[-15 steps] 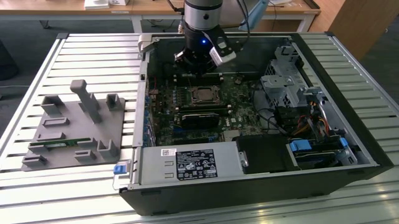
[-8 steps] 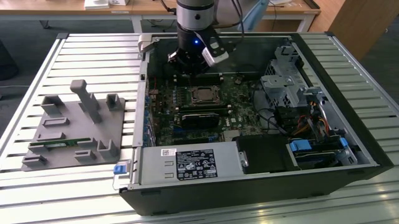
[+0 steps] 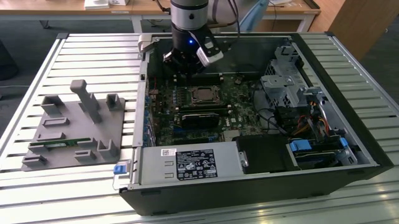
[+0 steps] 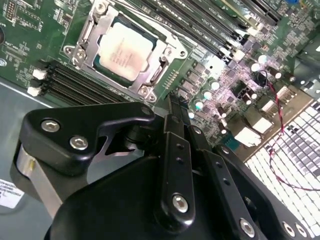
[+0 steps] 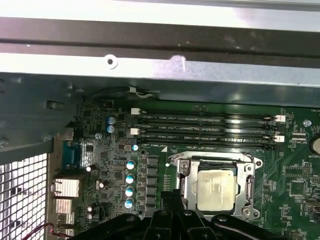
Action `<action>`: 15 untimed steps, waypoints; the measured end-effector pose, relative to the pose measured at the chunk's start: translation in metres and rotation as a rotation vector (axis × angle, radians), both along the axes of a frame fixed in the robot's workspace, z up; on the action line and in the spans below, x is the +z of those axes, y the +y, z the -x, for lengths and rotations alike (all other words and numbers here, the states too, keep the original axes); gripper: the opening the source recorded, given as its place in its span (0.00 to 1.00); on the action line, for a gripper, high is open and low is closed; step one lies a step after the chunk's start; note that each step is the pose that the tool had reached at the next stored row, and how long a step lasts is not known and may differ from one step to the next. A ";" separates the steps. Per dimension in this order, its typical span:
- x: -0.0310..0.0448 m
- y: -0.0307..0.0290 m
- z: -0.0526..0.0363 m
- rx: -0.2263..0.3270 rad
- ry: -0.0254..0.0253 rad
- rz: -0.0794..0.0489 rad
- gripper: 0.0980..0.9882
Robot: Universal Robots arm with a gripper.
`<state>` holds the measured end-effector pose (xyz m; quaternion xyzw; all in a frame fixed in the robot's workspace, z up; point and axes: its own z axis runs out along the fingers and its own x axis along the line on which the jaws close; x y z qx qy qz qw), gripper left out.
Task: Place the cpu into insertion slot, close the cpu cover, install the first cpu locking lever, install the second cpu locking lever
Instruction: 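Install the first cpu locking lever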
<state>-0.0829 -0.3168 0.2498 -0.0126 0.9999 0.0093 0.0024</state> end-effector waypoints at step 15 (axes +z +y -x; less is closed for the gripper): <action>0.0098 0.0008 0.0115 0.000 -0.0036 0.000 0.01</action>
